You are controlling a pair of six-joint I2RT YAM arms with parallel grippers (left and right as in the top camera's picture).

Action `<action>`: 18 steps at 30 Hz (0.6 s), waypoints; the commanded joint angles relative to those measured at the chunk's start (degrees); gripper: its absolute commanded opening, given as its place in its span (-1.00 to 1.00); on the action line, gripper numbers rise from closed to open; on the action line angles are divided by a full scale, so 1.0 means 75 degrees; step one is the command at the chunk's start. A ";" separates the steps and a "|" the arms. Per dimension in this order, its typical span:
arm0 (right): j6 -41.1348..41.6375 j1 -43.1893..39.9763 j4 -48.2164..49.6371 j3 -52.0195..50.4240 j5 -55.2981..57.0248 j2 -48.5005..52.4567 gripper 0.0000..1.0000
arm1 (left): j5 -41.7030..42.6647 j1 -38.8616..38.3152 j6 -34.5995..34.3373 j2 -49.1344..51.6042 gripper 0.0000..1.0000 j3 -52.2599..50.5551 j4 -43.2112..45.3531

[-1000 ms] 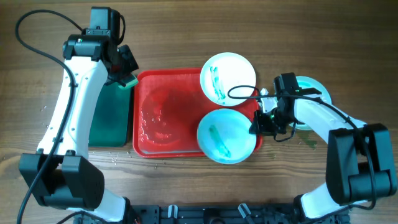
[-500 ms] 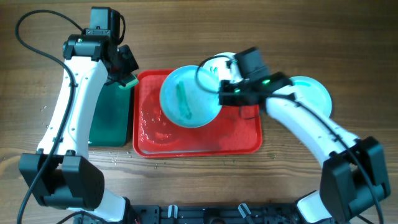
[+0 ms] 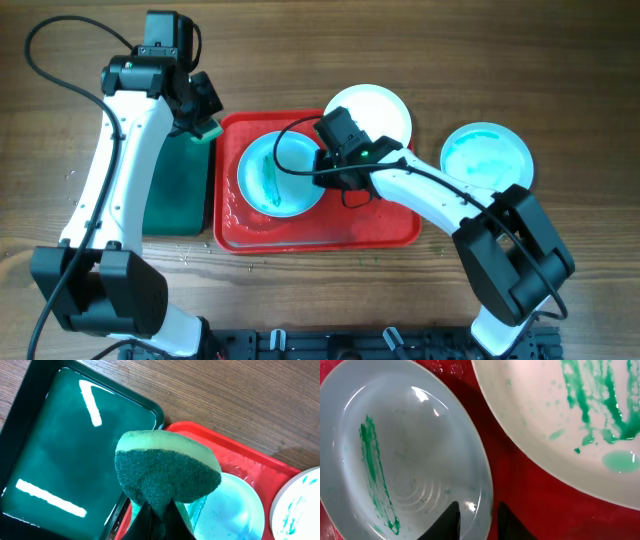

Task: Clean dirty plates on tray and stack at the side
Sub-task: 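Grasp the lower-right plate with the right gripper and drag it left, then scrub the second plate with the sponge while right gripper holds it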

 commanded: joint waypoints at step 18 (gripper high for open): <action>-0.0513 -0.0315 -0.0187 0.1247 -0.0458 0.1338 -0.92 | 0.0836 -0.1192 -0.0323 0.1046 -0.92 -0.0618 0.0090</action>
